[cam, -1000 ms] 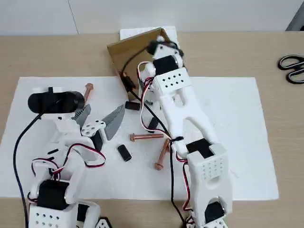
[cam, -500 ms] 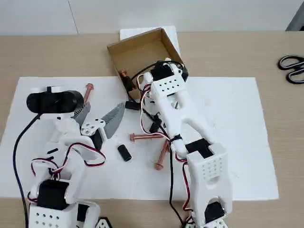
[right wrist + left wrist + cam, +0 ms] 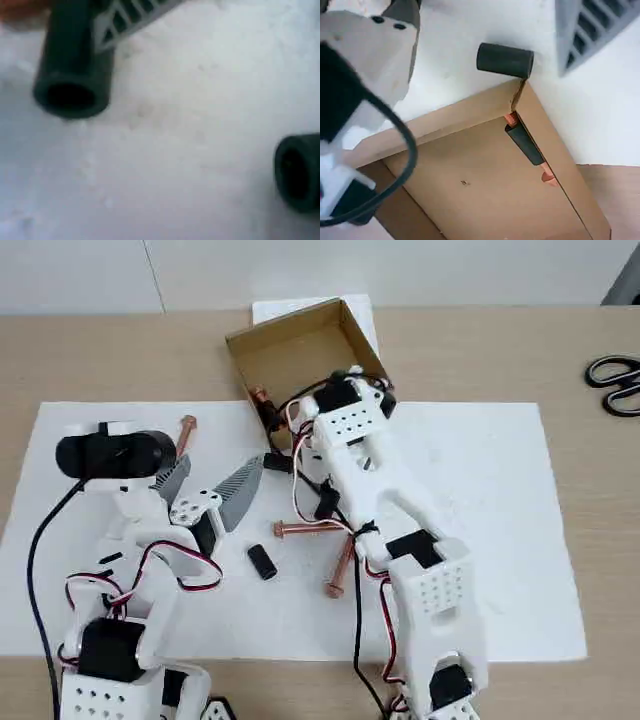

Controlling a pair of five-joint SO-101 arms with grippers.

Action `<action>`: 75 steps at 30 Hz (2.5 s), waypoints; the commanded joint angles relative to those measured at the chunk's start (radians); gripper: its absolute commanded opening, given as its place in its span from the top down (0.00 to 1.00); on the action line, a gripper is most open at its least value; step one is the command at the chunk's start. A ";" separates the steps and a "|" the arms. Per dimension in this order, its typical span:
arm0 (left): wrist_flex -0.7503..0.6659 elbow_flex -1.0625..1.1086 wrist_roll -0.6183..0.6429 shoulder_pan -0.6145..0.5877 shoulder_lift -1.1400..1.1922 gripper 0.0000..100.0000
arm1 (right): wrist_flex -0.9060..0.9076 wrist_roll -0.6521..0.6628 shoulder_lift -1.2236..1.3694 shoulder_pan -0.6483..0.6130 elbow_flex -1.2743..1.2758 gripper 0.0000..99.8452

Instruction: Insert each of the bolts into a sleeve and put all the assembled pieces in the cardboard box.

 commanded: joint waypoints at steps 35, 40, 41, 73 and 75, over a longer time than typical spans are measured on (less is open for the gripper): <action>-0.023 -0.038 0.003 -0.009 -0.002 0.69 | -0.117 -0.003 0.143 -0.039 -0.009 0.98; -0.023 -0.038 0.003 -0.009 -0.002 0.69 | -0.114 -0.002 0.130 0.004 -0.020 1.00; -0.023 -0.038 0.003 -0.009 -0.002 0.69 | -0.099 -0.002 0.117 0.022 -0.032 1.00; 0.149 -0.041 0.000 0.273 0.005 0.69 | 0.015 0.554 -0.604 -0.022 -0.074 1.00; 0.146 -0.041 0.000 0.272 0.005 0.69 | 0.016 0.554 -0.661 0.031 -0.071 1.00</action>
